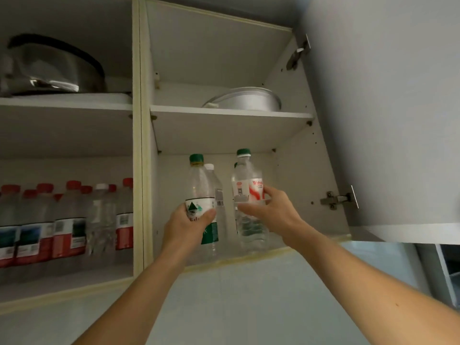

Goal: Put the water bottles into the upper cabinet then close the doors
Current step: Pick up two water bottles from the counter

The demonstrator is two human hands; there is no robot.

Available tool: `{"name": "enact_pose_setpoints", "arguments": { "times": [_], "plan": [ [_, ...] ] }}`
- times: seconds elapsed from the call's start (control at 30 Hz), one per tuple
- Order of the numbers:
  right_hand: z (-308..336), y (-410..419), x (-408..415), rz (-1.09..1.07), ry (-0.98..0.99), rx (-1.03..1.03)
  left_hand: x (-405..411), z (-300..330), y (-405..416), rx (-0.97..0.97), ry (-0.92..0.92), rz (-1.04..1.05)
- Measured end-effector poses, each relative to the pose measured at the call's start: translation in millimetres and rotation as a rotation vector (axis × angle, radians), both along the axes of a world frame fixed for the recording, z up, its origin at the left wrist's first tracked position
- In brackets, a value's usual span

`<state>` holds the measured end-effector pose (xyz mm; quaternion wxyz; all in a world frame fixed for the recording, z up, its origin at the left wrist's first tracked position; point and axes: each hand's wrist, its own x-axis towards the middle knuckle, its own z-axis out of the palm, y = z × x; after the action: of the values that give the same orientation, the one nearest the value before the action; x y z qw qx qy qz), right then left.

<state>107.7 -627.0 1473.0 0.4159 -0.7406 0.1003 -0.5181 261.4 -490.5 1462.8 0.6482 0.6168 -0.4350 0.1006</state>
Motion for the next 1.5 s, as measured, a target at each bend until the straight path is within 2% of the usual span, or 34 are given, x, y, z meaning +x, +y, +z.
{"name": "enact_pose_setpoints", "arguments": {
  "times": [0.2,0.4,0.83,0.97,1.07,1.17,1.23,1.33,1.4,1.5],
  "plan": [
    [1.5,-18.0,25.2,-0.071,0.064,-0.003,18.3,2.7,-28.9,0.019,0.033,0.058],
    [0.1,-27.6,43.0,-0.145,0.085,-0.036,26.6,4.6,-50.1,0.047,0.087,0.006],
    [-3.3,-41.0,63.8,-0.167,0.147,-0.019,31.6,8.3,-67.4,0.093,0.126,-0.015],
    [-2.8,-39.6,57.9,-0.192,0.180,-0.063,29.7,14.7,-63.6,0.152,0.088,0.017],
    [-6.9,-37.0,48.9,-0.212,0.296,-0.188,26.7,18.4,-56.8,0.239,0.059,0.072],
    [-12.4,-35.5,32.8,-0.253,0.389,-0.320,20.7,16.4,-53.9,0.320,0.014,0.148],
    [-18.0,-34.9,19.7,-0.280,0.354,-0.354,12.1,13.3,-52.2,0.295,-0.044,0.258],
    [-31.5,-32.3,-5.7,-0.317,0.240,-0.419,-12.3,2.3,-44.8,0.130,-0.309,0.446],
    [-46.2,-30.5,-23.8,-0.339,0.177,-0.516,-35.1,-13.0,-36.9,-0.010,-0.475,0.422],
    [-75.2,-27.3,-52.3,-0.358,0.040,-0.631,-64.6,-42.5,-22.9,-0.112,-0.577,0.325]
  ]
}}
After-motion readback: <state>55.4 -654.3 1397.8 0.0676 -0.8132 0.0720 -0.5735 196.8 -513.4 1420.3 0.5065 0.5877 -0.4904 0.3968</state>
